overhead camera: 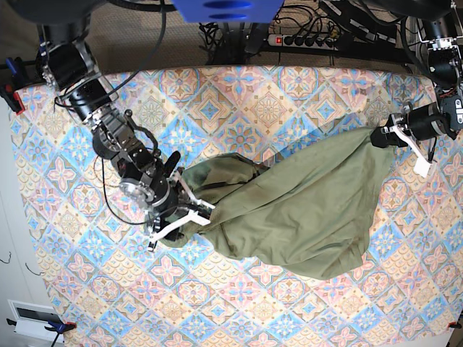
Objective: Layout the t-shirt on the table in an organized manner, then fold the t-shirt properly
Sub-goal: 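Stretch the shirt between both grippers, lifting it off the table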
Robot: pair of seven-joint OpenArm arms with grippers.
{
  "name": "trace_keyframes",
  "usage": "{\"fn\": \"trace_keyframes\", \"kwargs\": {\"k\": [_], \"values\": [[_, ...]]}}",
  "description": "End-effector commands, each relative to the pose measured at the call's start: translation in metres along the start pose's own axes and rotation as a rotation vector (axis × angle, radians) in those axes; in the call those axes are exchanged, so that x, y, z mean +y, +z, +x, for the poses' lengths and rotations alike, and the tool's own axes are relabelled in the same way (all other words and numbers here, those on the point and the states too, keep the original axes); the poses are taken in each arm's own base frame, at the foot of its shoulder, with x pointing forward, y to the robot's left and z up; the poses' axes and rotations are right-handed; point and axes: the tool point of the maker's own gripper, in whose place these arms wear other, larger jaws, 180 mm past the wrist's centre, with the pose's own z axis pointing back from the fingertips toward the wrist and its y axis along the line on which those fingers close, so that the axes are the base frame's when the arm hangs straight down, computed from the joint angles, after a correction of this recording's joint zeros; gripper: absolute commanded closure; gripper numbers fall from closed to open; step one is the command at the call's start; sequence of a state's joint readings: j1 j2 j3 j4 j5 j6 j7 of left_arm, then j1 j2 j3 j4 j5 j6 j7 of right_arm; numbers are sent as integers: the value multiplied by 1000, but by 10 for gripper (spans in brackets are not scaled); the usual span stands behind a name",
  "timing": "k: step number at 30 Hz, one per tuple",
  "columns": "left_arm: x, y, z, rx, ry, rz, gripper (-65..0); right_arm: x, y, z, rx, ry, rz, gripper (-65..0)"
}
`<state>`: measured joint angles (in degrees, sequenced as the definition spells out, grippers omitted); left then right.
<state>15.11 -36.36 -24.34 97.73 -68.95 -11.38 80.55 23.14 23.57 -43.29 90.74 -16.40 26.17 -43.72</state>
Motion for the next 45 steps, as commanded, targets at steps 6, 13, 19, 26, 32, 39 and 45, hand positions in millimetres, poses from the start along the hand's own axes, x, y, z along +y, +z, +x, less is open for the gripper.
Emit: {"fn": "trace_keyframes", "kwargs": {"k": [6, 13, 19, 26, 32, 39, 45], "values": [[-3, 7, 13, -32, -28, 0, 0, -14, -8, 10, 7, 107, -18, -240], [-7, 2, 9, -36, -11, -19, 0, -9, -12, 11, 32, 217, -28, -241], [-8, -1, 7, -38, 1, -29, 0, 13, -24, 3, 85, 368, 9, -241], [-8, 0, 8, -39, 1, -29, 0, 4, -24, 7, 81, 383, -9, -241], [-8, 0, 8, -39, 1, -29, 0, 5, -27, 1, 97, 381, -1, -241], [-8, 0, 8, -39, 1, -29, 0, 13, -36, -12, 111, 376, 34, -237], [-11, 0, 15, -58, -7, -34, 0, 10, -37, -16, 119, 364, 32, -181]]}}
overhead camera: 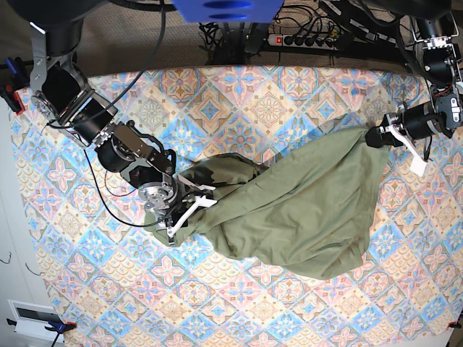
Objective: Layout the t-shirt on the table in an organized manner, then fold the t-shirt properly
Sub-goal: 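Stretch the shirt between both grippers, lifting it off the table, then lift the shirt high with both grippers and lay it flat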
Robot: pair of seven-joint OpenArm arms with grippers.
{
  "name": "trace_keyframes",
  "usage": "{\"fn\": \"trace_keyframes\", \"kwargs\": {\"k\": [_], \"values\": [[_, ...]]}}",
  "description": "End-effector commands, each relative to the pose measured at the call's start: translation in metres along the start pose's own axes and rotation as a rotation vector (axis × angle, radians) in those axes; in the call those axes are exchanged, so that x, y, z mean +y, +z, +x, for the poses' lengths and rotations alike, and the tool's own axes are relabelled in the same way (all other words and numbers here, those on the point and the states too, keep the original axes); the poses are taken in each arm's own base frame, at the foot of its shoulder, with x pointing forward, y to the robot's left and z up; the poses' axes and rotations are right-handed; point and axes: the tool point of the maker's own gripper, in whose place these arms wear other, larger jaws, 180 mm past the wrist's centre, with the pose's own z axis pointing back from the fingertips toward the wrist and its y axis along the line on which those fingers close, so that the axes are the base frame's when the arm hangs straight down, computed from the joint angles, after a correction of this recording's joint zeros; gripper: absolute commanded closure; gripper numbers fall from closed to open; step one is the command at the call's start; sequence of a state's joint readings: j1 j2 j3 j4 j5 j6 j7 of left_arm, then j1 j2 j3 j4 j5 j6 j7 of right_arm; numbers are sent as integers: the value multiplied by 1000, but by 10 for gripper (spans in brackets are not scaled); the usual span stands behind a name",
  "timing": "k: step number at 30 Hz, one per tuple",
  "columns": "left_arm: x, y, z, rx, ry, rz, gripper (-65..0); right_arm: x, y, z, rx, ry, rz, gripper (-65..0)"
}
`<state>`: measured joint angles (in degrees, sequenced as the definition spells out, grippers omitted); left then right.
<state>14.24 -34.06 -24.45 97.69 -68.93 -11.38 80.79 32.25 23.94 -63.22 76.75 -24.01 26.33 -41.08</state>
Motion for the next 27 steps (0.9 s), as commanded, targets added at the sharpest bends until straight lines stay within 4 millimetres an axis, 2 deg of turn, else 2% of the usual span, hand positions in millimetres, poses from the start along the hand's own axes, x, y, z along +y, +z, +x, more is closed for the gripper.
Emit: {"fn": "trace_keyframes", "kwargs": {"k": [1, 4, 10, 15, 18, 20, 22, 25, 27], "values": [[-4, 7, 19, -48, -32, -5, 0, -26, 4, -5, 9, -10, -63, -143], [-8, 8, 30, -74, -44, -14, 0, -39, 6, -12, 21, -49, -88, 0], [-28, 2, 55, -153, -48, -76, 0, -78, 22, -24, 11, -154, -178, -6], [-57, -1, 92, -260, -68, -158, 0, -106, 34, -46, 24, -248, -245, -6], [-75, 2, 120, -331, -88, -209, 0, -116, 39, -77, 63, -314, -266, -6], [-76, 4, 145, -367, -68, -231, 0, -123, 45, -93, 48, -409, -268, -6], [-74, 5, 169, -398, -31, -261, 0, -151, 58, -110, 24, -487, -316, -6], [-75, 10, 209, -448, 23, -318, 0, -189, 74, -123, -24, -578, -363, -6], [-85, 18, 241, -489, 37, -365, 0, -215, 87, -142, -24, -622, -404, -6]]}}
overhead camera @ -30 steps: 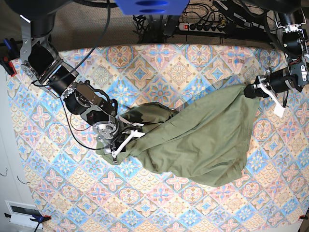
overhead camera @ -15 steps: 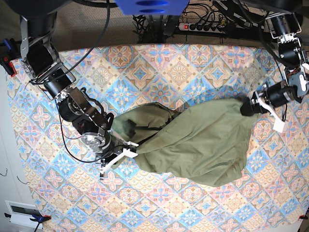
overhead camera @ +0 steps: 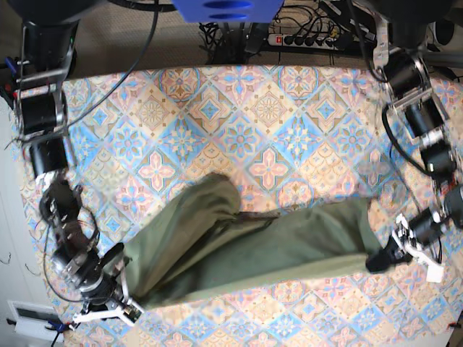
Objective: Layout the t-shirt on the table in an organized manner, then fold the t-shirt properly
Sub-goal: 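Lift the shirt high with both grippers and lay it flat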
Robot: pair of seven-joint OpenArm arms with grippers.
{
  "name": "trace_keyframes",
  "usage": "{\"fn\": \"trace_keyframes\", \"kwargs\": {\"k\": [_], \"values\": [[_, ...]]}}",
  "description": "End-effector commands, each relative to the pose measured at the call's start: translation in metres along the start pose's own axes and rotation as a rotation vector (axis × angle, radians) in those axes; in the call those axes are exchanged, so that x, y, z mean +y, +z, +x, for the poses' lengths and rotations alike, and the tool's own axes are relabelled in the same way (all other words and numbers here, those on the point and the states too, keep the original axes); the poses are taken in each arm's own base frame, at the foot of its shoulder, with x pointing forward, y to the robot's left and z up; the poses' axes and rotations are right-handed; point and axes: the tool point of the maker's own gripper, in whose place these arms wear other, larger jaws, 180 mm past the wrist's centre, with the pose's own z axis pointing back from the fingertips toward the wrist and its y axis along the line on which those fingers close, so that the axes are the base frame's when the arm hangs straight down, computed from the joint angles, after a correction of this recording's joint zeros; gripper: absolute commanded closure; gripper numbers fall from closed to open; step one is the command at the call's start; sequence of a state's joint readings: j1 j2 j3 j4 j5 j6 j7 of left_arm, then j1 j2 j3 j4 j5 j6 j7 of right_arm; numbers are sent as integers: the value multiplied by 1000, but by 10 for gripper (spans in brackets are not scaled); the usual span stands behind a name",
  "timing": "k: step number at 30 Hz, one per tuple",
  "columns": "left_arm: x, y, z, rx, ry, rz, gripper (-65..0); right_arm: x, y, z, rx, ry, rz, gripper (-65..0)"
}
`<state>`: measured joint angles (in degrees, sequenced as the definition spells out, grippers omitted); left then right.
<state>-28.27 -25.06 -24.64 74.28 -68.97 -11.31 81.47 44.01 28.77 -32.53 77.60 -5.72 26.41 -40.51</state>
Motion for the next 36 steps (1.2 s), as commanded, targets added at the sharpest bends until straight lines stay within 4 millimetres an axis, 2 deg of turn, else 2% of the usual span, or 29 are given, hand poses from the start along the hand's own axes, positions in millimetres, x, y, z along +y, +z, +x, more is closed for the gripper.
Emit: {"fn": "trace_keyframes", "kwargs": {"k": [1, 6, 8, 10, 12, 15, 17, 20, 22, 24, 27, 30, 32, 33, 36], "values": [[-22, 4, 41, -85, -36, -48, 0, -39, 6, 0, 9, -12, -76, -6], [-73, -34, 96, -75, -7, -171, 0, -107, 13, 34, -112, -129, -130, -6], [-100, -52, 110, -60, 0, -225, 0, -133, 19, 44, -149, -156, -161, -6], [-123, -58, 132, -90, -11, -253, 0, -161, 25, 52, -171, -169, -201, -6], [-151, -64, 149, -101, -42, -280, 0, -178, 31, 60, -196, -158, -192, -6], [-195, -59, 175, -139, -127, -316, 0, -208, 40, 69, -229, -159, -195, -6], [-222, -56, 188, -167, -172, -339, 0, -205, 33, 57, -209, -182, -179, -6], [-219, -59, 186, -162, -181, -314, 0, -206, 33, 52, -198, -185, -179, -6], [-219, -58, 186, -160, -182, -318, 0, -214, 42, 56, -217, -174, -205, -6], [-217, -55, 188, -165, -184, -312, 0, -236, 68, 58, -237, -151, -273, -6], [-187, -30, 190, -151, -154, -292, 0, -256, 107, 58, -204, -106, -358, -6], [-140, -17, 170, -122, -63, -285, 0, -223, 101, 29, -152, -84, -308, -6], [-122, -8, 159, -115, -59, -264, 0, -194, 94, 16, -135, -66, -262, -6], [-106, -2, 148, -104, -59, -237, 0, -179, 92, 8, -124, -64, -241, -6], [-82, 13, 122, -80, -106, -172, 0, -128, 85, -19, -84, -58, -162, -6]]}}
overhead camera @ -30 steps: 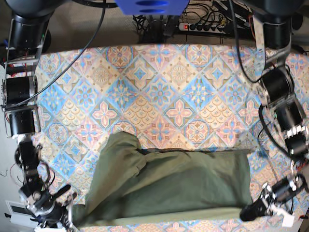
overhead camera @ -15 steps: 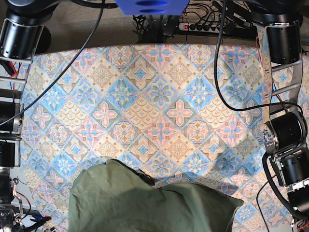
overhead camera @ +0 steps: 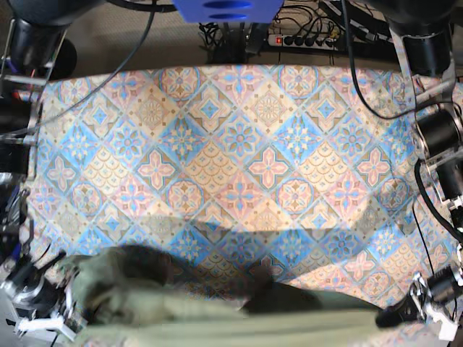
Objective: Layout the t-shirt on the table in an organized manner, then fold the t-shirt properly
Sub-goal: 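Lift the shirt high with both grippers and lay it flat, then move the open right gripper back toward the spread shirt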
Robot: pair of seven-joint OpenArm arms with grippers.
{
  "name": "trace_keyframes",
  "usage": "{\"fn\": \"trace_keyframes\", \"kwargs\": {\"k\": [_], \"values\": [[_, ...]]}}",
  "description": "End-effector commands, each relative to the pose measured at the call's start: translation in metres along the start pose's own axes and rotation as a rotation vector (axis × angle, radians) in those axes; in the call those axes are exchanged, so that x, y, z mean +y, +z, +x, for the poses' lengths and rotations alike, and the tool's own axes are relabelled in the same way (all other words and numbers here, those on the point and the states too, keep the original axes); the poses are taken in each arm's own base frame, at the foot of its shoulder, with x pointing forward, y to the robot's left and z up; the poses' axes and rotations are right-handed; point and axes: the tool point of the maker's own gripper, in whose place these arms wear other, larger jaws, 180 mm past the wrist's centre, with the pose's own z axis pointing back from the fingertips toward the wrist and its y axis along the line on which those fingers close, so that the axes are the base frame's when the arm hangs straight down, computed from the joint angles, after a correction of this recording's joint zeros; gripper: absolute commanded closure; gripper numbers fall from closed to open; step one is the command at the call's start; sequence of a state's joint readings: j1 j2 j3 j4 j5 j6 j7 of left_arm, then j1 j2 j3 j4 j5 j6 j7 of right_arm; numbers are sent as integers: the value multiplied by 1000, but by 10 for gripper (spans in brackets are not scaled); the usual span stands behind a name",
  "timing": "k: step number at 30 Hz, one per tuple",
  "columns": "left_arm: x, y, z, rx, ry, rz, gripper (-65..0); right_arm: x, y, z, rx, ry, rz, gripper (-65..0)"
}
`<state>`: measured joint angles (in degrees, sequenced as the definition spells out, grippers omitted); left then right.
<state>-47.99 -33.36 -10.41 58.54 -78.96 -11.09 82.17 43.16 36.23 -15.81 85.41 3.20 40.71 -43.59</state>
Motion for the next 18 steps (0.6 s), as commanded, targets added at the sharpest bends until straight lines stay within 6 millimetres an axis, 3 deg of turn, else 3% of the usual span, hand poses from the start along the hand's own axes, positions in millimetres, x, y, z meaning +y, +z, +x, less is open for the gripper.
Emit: {"fn": "trace_keyframes", "kwargs": {"k": [1, 3, 7, 12, 18], "values": [[-23, 25, 28, -93, -86, -30, 0, -36, 23, 4, -25, 8, -111, -6], [-12, 36, 6, -59, -104, -1, 0, -2, 28, -14, -9, 14, -68, -6], [28, 57, -41, 6, -59, 96, 0, 51, 46, -46, 23, -1, -6, -5], [46, 75, -103, 106, -71, 167, 0, 105, 81, -68, 55, 25, 57, -5], [62, 102, -158, 175, -34, 234, 0, 178, 111, -118, 166, -83, 179, -5]]}}
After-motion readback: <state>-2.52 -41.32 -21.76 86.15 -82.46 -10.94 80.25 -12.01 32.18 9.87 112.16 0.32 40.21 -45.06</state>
